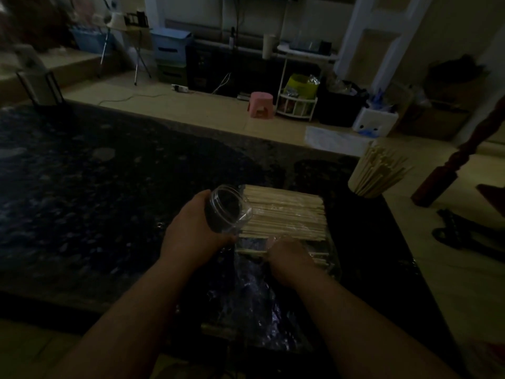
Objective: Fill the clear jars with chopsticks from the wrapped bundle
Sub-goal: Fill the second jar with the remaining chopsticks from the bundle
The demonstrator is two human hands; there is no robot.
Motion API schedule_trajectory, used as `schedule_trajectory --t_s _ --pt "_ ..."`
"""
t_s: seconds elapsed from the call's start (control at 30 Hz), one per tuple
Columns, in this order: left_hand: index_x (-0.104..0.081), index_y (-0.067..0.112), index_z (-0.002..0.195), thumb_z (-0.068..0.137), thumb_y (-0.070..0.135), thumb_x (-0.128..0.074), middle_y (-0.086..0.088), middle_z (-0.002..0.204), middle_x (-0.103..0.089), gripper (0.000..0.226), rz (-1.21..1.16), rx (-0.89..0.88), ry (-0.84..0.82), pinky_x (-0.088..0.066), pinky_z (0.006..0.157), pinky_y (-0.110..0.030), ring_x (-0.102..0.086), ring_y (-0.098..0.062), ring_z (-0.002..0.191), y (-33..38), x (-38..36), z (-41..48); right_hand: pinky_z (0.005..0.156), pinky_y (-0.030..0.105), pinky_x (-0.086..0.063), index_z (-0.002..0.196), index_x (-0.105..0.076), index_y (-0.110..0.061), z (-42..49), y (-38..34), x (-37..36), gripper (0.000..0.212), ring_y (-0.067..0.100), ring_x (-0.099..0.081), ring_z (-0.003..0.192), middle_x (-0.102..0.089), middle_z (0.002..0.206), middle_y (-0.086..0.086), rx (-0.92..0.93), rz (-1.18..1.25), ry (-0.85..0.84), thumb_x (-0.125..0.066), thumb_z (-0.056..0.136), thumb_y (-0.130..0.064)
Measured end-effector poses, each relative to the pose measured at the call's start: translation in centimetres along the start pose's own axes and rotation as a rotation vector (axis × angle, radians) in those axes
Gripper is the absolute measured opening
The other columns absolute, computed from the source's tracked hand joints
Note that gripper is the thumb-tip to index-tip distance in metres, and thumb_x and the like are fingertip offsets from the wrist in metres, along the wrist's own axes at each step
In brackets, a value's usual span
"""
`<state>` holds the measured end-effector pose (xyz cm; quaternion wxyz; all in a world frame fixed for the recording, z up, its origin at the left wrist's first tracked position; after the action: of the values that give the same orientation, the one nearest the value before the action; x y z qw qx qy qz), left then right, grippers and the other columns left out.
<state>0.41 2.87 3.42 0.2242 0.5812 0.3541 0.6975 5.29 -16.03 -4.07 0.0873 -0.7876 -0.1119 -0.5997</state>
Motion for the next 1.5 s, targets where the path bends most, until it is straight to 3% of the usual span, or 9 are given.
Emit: schedule_trajectory --t_s 0.2,0.37,0.63,0.8,0.97,1.2,1.3,1.43,1.5 --pt "-0.046 0.031 0.133 0.058 0.031 -0.089 0.007 0.124 -0.057 0.087 -0.023 0.004 -0.002 -0.038 0.084 -0.026 -0.053 -0.012 0.106 0.0 0.4 0.0 0.091 0.041 -0.046 0.128 -0.045 -0.021 -2.1 -1.0 0.9 0.032 0.032 -0.06 0.105 -0.062 0.119 0.009 0.038 -0.001 0.171 -0.045 0.097 -0.028" --pt "-0.043 0.033 0.137 0.054 0.031 -0.091 0.004 0.131 -0.056 0.096 -0.009 0.016 0.008 -0.041 0.089 -0.03 -0.054 -0.018 0.115 -0.1 0.4 0.0 0.089 0.035 -0.044 0.122 -0.058 -0.022 -4.3 -1.6 1.6 0.037 0.029 -0.058 0.109 -0.059 0.125 0.008 -0.019 0.152 0.079 -0.044 0.097 -0.045" --pt "-0.041 0.029 0.14 0.053 0.031 -0.091 0.001 0.133 -0.055 0.1 0.007 0.003 0.029 -0.046 0.095 -0.038 -0.054 -0.021 0.118 -0.3 0.2 -0.2 0.081 0.032 -0.045 0.106 -0.065 -0.019 -8.4 -1.6 4.6 0.036 0.028 -0.061 0.103 -0.064 0.113 0.008 -0.052 0.131 0.066 -0.048 0.089 -0.046" --pt "-0.043 0.031 0.137 0.054 0.035 -0.091 0.005 0.131 -0.056 0.097 0.019 -0.02 0.021 -0.045 0.092 -0.035 -0.055 -0.016 0.114 -0.3 0.0 -0.9 0.066 0.031 -0.038 0.087 -0.062 -0.021 -10.8 -1.5 7.6 0.031 0.026 -0.06 0.089 -0.065 0.094 0.004 0.007 0.118 0.387 -0.046 0.088 -0.047" --pt "-0.037 0.03 0.143 0.055 0.036 -0.09 0.004 0.139 -0.05 0.104 0.117 -0.061 0.002 -0.042 0.1 -0.036 -0.051 -0.018 0.123 -0.1 -0.3 -1.7 0.043 0.021 -0.016 0.058 -0.037 -0.025 -10.8 -1.1 7.6 0.028 0.022 -0.048 0.044 -0.049 0.052 -0.002 0.054 0.221 0.868 -0.051 0.075 -0.041" --pt "-0.038 0.031 0.143 0.055 0.059 -0.082 0.006 0.14 -0.051 0.102 0.19 -0.12 0.012 -0.043 0.102 -0.035 -0.051 -0.014 0.123 0.0 -1.1 -1.0 0.055 0.029 -0.028 0.064 -0.048 -0.014 -9.8 -0.1 7.0 0.031 0.022 -0.043 0.06 -0.048 0.067 0.005 0.286 0.321 1.115 -0.051 0.09 -0.03" --pt "-0.035 0.03 0.145 0.057 0.057 -0.084 0.007 0.143 -0.048 0.105 0.205 -0.144 0.012 -0.041 0.104 -0.033 -0.049 -0.013 0.126 0.1 -1.6 -0.6 0.061 0.031 -0.027 0.066 -0.053 -0.012 -10.0 0.3 7.7 0.036 0.023 -0.044 0.066 -0.052 0.078 0.007 0.22 0.298 1.18 -0.044 0.095 -0.031" --pt "-0.034 0.03 0.147 0.058 0.058 -0.084 0.009 0.145 -0.045 0.105 0.229 -0.183 -0.01 -0.038 0.105 -0.031 -0.047 -0.011 0.128 -0.1 -2.0 -0.2 0.045 0.03 -0.04 0.076 -0.054 -0.015 -10.2 -0.1 7.4 0.045 0.017 -0.047 0.06 -0.047 0.084 0.0 0.13 0.451 1.159 -0.03 0.101 -0.042" --pt "-0.035 0.029 0.147 0.058 0.058 -0.083 0.008 0.145 -0.045 0.105 0.241 -0.196 -0.022 -0.038 0.104 -0.03 -0.046 -0.011 0.128 -0.2 -2.1 0.0 0.056 0.025 -0.045 0.081 -0.059 -0.014 -9.8 -0.1 7.0 0.042 0.012 -0.05 0.068 -0.048 0.088 -0.002 0.17 0.559 1.139 -0.033 0.102 -0.041"
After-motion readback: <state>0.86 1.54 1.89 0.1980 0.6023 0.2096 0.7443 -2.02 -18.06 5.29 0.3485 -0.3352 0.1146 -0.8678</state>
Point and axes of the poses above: each hand's wrist, its own z-axis towards the middle knuckle, its own x-axis out of the back of the hand, y = z × x, the point moved 1 cm from there along z, towards the middle knuckle
